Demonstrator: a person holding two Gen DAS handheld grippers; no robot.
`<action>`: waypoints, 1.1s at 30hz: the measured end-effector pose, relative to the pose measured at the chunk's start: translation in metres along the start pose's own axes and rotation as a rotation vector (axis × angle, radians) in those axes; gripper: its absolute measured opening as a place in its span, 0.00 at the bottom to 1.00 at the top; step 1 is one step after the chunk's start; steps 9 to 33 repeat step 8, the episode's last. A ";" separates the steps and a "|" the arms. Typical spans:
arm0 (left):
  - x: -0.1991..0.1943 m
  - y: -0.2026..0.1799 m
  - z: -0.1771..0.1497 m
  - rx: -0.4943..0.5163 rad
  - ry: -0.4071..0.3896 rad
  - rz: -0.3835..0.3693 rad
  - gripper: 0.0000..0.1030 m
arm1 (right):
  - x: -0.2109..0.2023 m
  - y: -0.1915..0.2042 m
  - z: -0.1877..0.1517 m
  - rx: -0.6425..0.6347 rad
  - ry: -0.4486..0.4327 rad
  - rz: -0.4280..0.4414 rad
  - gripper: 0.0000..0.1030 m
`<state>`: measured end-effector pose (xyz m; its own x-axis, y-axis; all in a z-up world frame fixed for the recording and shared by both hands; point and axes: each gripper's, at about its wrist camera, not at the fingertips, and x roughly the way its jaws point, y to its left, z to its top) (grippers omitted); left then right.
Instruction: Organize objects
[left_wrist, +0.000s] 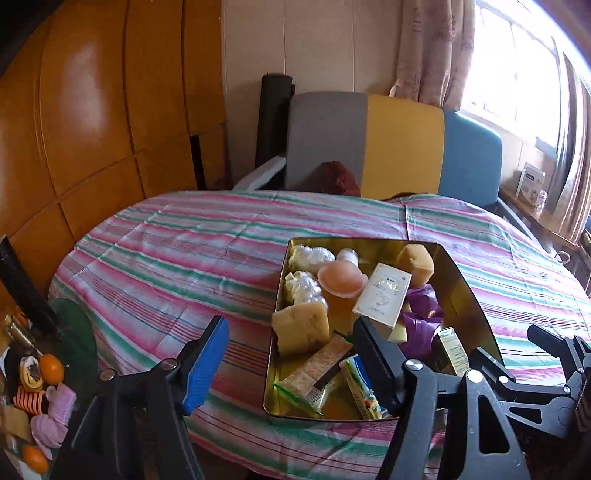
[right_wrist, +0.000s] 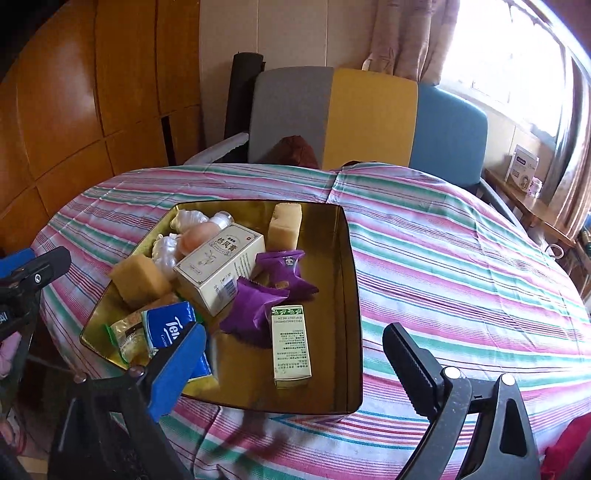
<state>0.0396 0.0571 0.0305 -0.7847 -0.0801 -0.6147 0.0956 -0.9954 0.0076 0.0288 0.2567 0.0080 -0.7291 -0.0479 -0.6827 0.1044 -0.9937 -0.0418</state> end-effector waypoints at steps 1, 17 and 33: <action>-0.002 0.000 -0.001 0.002 -0.014 0.001 0.66 | 0.001 0.001 -0.001 -0.001 0.004 0.000 0.94; 0.004 0.005 0.000 -0.014 0.022 -0.033 0.62 | 0.005 0.001 -0.003 -0.004 0.008 -0.009 0.94; 0.004 0.005 0.000 -0.014 0.022 -0.033 0.62 | 0.005 0.001 -0.003 -0.004 0.008 -0.009 0.94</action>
